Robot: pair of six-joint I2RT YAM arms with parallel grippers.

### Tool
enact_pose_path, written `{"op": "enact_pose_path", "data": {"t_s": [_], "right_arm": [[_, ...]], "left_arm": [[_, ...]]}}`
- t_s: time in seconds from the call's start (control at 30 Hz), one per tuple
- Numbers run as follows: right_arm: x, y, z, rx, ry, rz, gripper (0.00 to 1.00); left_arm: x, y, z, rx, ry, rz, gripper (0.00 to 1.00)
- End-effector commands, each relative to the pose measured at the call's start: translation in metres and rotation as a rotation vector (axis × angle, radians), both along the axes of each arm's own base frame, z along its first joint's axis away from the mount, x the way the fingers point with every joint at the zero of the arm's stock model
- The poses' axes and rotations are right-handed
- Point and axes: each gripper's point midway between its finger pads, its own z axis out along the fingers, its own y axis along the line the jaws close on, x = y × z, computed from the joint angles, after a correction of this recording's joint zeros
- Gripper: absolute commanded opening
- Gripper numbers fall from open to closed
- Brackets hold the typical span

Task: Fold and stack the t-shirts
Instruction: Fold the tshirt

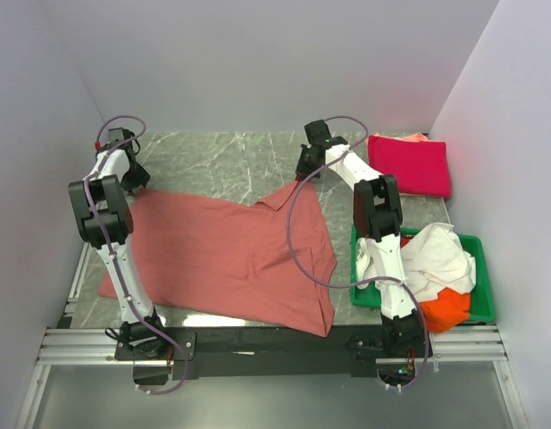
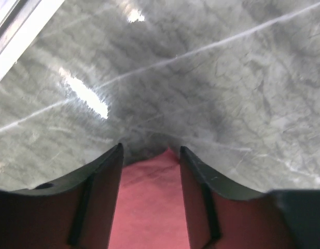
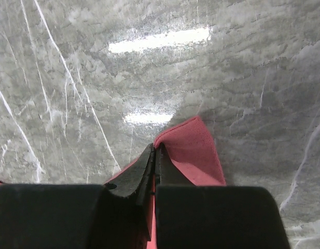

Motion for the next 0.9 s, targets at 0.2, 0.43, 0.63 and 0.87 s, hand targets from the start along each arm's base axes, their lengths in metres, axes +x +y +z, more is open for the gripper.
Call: {"op": "enact_pose_path", "data": {"t_s": [0.2, 0.43, 0.63, 0.87], "right_arm": [[-0.006, -0.010, 0.010, -0.030, 0.000, 0.011, 0.00], [-0.008, -0.010, 0.008, -0.034, 0.004, 0.018, 0.00], [-0.009, -0.011, 0.007, -0.034, 0.007, 0.021, 0.00], [-0.013, -0.013, 0.005, -0.035, 0.014, 0.020, 0.00]], "left_arm": [[0.011, 0.001, 0.001, 0.013, -0.013, -0.008, 0.44], [0.016, -0.009, -0.001, 0.015, -0.013, -0.041, 0.43], [0.016, -0.018, -0.003, 0.012, -0.004, -0.055, 0.43], [0.007, -0.013, -0.007, 0.037, 0.033, -0.048, 0.21]]}}
